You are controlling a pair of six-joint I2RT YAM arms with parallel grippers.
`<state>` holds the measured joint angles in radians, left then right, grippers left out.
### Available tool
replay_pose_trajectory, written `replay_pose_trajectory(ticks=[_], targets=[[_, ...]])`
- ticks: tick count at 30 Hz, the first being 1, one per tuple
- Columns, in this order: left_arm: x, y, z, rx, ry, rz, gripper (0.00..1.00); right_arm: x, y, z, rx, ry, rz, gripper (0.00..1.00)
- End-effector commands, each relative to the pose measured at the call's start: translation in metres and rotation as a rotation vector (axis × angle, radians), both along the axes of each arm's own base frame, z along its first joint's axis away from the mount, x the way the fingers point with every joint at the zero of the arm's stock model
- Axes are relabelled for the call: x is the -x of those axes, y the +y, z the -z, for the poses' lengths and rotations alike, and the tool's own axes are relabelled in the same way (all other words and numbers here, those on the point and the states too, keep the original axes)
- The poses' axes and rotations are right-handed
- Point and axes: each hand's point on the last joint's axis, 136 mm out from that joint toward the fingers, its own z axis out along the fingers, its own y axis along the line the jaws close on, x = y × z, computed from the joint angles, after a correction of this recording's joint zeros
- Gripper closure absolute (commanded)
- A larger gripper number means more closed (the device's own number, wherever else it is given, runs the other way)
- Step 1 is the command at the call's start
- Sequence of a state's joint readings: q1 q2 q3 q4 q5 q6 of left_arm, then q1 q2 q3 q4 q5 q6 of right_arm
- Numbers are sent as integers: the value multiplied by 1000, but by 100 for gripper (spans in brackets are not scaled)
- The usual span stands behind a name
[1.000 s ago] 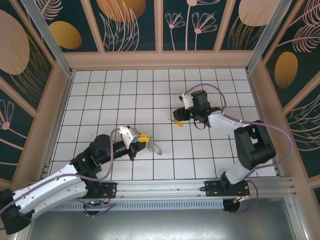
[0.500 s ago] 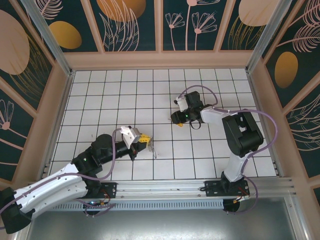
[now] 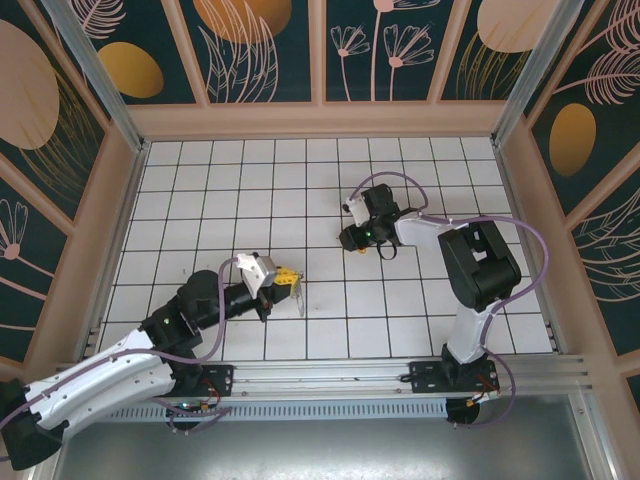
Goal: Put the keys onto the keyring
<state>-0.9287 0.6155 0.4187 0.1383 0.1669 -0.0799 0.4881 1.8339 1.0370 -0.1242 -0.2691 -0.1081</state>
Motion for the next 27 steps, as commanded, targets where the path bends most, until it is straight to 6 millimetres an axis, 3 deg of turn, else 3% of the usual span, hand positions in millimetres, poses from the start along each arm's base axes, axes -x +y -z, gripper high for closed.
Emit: replay_pose_trajectory(ticks=[1,18,23,27], targets=[[1,0,-17,46,-57,4,100,-2,-1,4,55,-14,-11,60],[0,-1,-18,37,-59,5,100,0,-2,5,71,-23,-21,79],[-1,-1,-18,36,-60,1,100,0,-4,6,84,-21,-23,88],[0,-1,-18,32,-56,4,100,2,-5,7,82,-18,-29,100]])
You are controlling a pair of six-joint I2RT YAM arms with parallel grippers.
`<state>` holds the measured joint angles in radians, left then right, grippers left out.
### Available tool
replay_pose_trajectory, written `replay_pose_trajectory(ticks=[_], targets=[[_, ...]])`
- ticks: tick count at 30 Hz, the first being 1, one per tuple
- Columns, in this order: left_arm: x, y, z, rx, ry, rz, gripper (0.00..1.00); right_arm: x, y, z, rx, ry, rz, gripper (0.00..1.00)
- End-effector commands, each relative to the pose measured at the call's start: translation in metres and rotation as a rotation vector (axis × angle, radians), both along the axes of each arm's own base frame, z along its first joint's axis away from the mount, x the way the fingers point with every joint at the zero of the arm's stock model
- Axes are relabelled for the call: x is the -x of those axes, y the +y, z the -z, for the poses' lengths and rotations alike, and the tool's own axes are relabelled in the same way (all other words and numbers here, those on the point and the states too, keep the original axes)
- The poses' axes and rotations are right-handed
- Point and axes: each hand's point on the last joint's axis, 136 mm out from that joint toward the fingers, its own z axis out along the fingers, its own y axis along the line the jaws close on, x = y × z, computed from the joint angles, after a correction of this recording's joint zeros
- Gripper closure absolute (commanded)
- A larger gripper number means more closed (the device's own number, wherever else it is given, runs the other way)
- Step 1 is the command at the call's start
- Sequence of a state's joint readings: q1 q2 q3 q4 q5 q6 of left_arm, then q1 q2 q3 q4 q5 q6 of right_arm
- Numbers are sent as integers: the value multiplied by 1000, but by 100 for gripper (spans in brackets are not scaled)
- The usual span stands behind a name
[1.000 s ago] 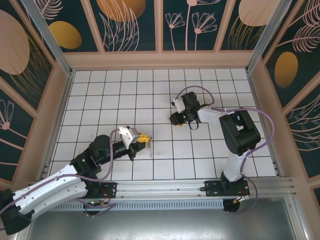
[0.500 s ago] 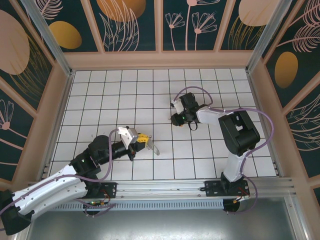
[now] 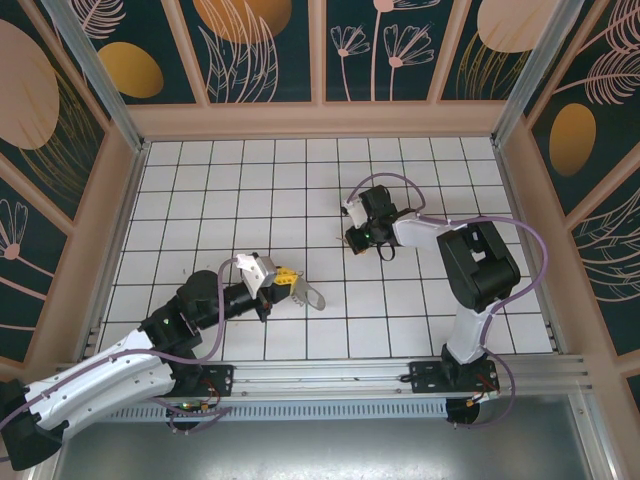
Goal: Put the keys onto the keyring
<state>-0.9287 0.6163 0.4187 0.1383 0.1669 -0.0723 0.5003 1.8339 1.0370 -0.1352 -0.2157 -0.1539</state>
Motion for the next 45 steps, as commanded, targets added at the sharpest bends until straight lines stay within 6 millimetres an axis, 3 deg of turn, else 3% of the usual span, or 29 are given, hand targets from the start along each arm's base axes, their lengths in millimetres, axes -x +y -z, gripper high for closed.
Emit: replay_pose_trajectory(ticks=[1,8,13,18,21,26,33,45], targets=[[0,-1,-18,36,-47,1,100,2,0,2,16,11,-10,100],[0,-1,-18,40,-43,3,100,5,7,-24,-29,-53,-45,100],[-1,-2,-19,42,-39,2,100,17,16,-43,-58,-122,-106,100],[-2,-2,-14,39,-27,-4,100,15,8,-63,-59,-195,-72,100],[-1,-2,-15,45,-25,-2,100,17,6,-85,-98,-263,-63,100],[0,-1,-22,54,-32,0,100,40,20,-126,-246,-361,-143,100],[5,2,-33,74,-36,11,100,59,28,-155,-292,-447,-197,100],[7,5,-45,58,-50,11,100,127,54,-219,-499,-627,-428,100]])
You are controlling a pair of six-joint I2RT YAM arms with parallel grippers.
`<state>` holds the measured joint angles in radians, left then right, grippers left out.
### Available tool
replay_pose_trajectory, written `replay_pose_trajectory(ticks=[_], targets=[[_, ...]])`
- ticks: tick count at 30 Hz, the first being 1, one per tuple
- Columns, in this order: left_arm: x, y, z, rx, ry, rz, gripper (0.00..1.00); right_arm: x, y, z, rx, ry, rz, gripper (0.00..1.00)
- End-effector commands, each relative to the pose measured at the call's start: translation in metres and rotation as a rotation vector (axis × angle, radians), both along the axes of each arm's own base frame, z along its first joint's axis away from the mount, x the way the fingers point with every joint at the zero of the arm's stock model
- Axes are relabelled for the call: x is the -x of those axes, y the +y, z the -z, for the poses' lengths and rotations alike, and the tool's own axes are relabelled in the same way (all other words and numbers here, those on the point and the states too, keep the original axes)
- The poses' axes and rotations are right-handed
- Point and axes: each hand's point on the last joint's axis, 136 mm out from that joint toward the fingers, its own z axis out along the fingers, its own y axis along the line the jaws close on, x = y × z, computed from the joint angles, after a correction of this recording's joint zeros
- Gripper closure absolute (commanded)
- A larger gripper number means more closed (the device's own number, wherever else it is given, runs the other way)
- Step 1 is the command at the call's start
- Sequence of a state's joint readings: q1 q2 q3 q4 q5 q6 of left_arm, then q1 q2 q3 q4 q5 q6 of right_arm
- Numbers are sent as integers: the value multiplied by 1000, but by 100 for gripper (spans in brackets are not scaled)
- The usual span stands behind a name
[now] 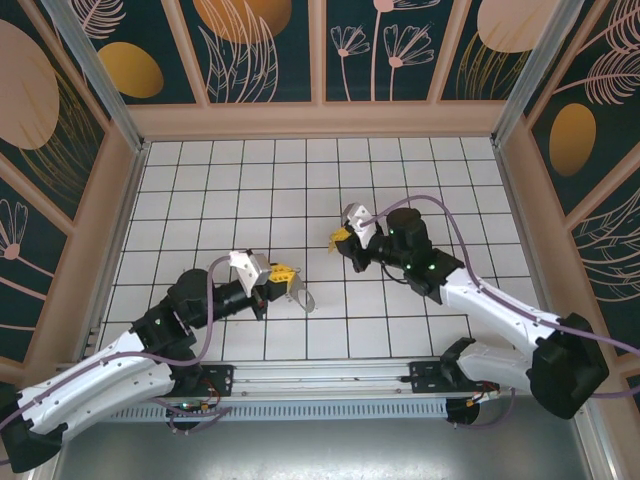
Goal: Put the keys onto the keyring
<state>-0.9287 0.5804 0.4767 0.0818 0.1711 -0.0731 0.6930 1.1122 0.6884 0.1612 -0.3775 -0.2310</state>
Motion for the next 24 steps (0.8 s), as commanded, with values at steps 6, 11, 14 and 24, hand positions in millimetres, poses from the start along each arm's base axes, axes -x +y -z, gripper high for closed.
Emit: replay_pose_trajectory(ticks=[6,11,14,24], targets=[[8,-4,-25,13,-42,49,100,52,11,-50,-150,-144,-206,100],[12,-8,-24,-8,-42,90,100,80,11,-60,-189,-184,-285,100],[14,-9,-26,-16,-42,100,100,93,12,-62,-203,-194,-327,100],[28,-15,-25,-22,-45,194,100,135,10,-72,-251,-218,-466,100]])
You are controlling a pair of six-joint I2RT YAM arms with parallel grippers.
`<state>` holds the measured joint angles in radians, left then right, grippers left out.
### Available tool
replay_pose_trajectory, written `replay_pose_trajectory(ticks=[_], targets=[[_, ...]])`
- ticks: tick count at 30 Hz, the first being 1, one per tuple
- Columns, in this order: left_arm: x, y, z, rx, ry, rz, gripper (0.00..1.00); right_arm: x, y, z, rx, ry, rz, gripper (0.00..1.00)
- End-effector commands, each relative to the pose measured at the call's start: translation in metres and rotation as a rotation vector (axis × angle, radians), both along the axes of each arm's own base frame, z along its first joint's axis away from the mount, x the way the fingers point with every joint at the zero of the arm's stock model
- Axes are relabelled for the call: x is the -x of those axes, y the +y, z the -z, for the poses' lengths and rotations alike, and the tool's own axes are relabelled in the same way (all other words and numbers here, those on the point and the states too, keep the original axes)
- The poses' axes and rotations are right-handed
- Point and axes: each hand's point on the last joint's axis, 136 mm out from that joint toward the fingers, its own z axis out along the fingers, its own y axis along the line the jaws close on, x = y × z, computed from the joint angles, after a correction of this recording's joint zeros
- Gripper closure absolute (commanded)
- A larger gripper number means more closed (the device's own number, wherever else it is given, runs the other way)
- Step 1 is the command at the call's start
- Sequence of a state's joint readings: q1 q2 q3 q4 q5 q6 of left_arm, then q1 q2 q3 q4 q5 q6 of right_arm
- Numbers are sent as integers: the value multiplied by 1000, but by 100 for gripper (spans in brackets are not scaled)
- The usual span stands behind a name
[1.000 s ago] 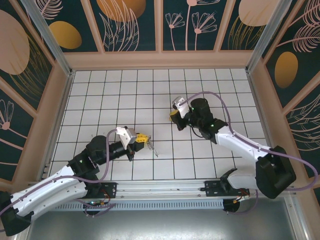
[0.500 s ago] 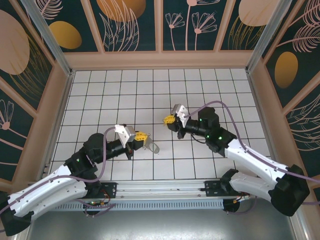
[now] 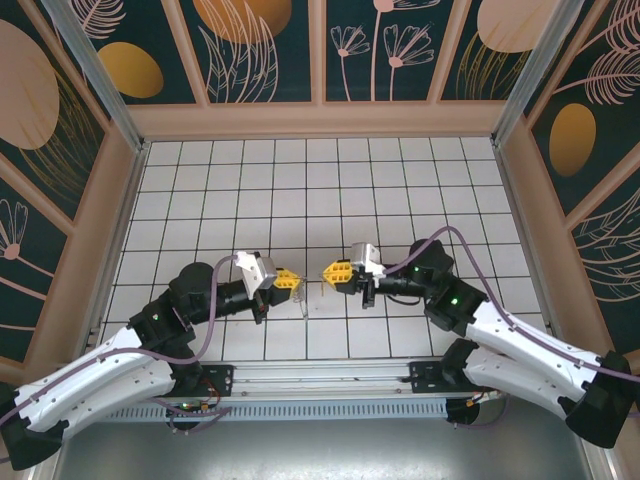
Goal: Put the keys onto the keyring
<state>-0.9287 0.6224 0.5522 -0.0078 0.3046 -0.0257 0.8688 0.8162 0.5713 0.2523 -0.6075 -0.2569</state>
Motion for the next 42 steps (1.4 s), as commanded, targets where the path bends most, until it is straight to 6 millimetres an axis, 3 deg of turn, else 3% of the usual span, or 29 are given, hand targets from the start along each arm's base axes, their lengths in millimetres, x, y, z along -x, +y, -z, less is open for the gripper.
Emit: replay_pose_trajectory(ticks=[1,14,30,42], targets=[[10,-4,-22,37,-47,66,100,15,-1,-8,-34,-32,-72,100],[22,-10,-23,48,-48,151,100,25,2,-9,-45,-12,-137,100],[24,-14,-21,41,-41,175,100,31,12,-5,-38,7,-179,100],[25,-15,-21,42,-40,182,100,26,10,-7,-45,-3,-130,100]])
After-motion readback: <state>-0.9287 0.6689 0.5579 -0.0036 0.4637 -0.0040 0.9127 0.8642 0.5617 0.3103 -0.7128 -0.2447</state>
